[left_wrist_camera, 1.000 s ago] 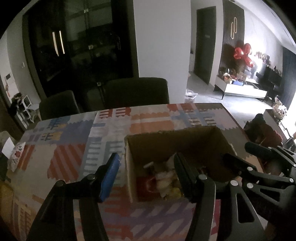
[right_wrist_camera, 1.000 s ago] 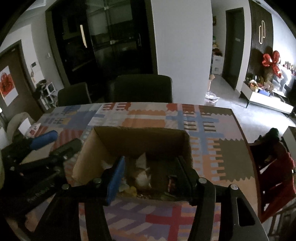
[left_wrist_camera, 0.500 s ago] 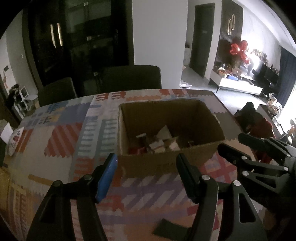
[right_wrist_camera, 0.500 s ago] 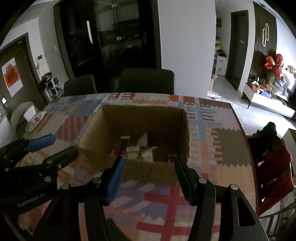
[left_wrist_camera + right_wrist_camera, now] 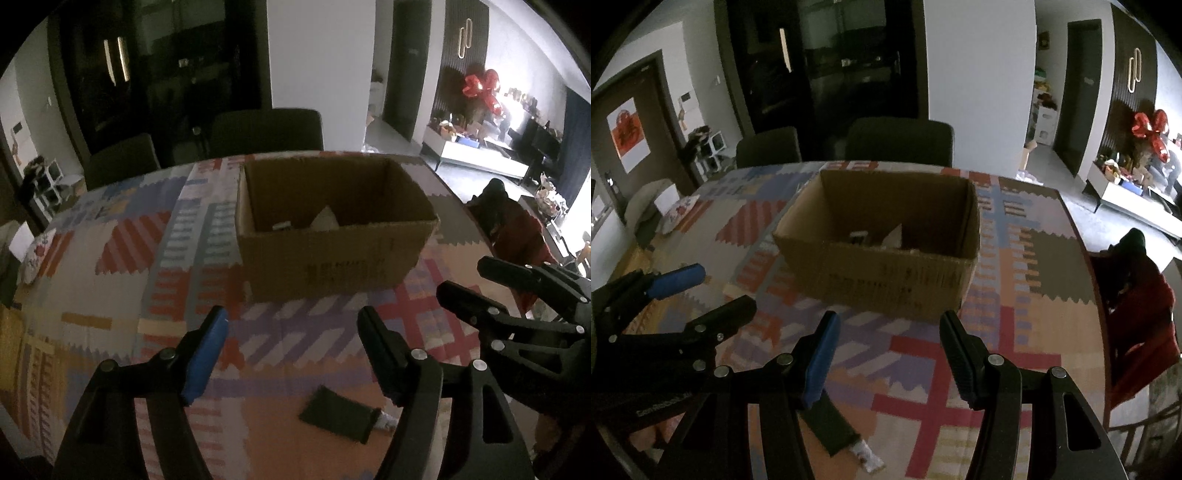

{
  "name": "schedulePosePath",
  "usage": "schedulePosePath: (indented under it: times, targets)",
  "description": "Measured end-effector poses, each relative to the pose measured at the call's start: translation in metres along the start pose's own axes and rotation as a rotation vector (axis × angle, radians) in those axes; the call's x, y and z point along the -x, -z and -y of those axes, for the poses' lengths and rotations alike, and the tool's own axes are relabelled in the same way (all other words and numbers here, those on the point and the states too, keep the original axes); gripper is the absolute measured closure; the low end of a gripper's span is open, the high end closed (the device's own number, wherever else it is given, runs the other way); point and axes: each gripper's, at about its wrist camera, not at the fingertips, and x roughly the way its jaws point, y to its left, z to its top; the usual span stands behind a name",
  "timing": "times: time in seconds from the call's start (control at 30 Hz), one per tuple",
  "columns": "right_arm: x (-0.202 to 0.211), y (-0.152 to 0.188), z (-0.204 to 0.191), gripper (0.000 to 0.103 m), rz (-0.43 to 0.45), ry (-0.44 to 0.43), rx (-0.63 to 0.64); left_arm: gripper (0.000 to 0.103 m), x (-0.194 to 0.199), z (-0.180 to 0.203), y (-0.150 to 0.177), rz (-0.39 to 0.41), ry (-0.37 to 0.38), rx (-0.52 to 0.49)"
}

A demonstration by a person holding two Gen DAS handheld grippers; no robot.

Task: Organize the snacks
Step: 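Move both empty grippers back down to the remaining snacks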

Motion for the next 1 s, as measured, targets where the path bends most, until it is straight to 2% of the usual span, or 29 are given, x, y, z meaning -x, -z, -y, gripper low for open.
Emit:
schedulePosePath:
  times: [0.63, 1.0]
  targets:
    - [-0.029, 0.073, 0.002, 0.046, -0.219, -0.042, -0.001, 0.031, -0.032, 0.021, 0.070, -0.191, -0.008, -0.037]
    - [-0.049, 0.104, -0.001, 0.046, -0.339, -0.083, -0.009, 0.031, -0.046, 0.024, 0.093, -0.269, -0.018, -0.053]
